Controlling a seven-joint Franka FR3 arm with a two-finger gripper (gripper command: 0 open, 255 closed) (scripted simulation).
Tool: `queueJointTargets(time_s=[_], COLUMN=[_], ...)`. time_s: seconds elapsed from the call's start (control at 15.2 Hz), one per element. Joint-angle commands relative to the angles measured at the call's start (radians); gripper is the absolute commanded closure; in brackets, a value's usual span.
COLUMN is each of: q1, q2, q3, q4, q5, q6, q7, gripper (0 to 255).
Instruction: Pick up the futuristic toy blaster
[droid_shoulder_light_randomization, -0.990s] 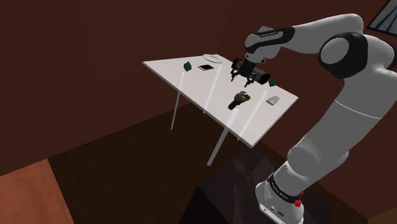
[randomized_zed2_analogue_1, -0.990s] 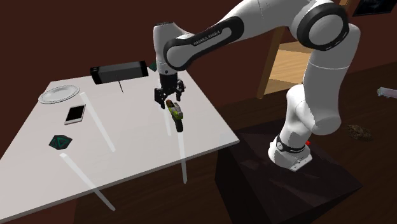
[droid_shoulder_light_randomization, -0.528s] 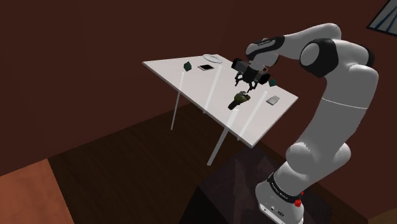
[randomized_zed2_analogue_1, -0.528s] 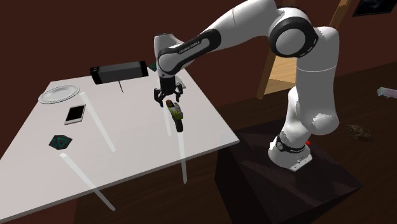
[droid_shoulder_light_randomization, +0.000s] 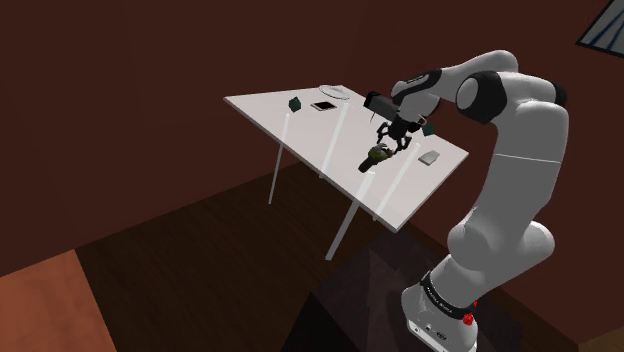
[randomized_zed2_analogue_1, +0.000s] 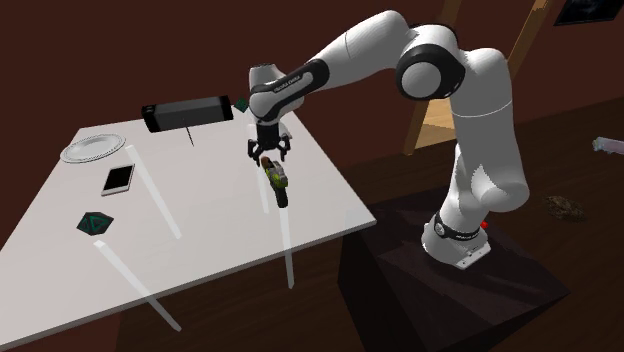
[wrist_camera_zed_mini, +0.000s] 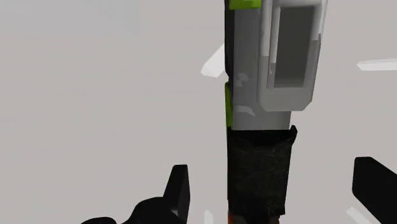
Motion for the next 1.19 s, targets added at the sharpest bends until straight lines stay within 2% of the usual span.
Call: queueJointTargets(time_s=[0.0, 0.4, 0.46, 1.12], q1=[-0.003, -0.007, -0.007, -0.006], q2=[0.015, 0.047, 0.046, 0.040], q3=[0.002, 0.010, 0.010, 0.008], q4=[-0.003, -0.018, -0.021, -0.015], q5=[0.007, 0.022, 0.022, 0.019], q6=[0.017, 0.062, 0.063, 0.052], q7=[-0.002, -0.015, -0.016, -0.012], gripper=[0, 0, 255, 255])
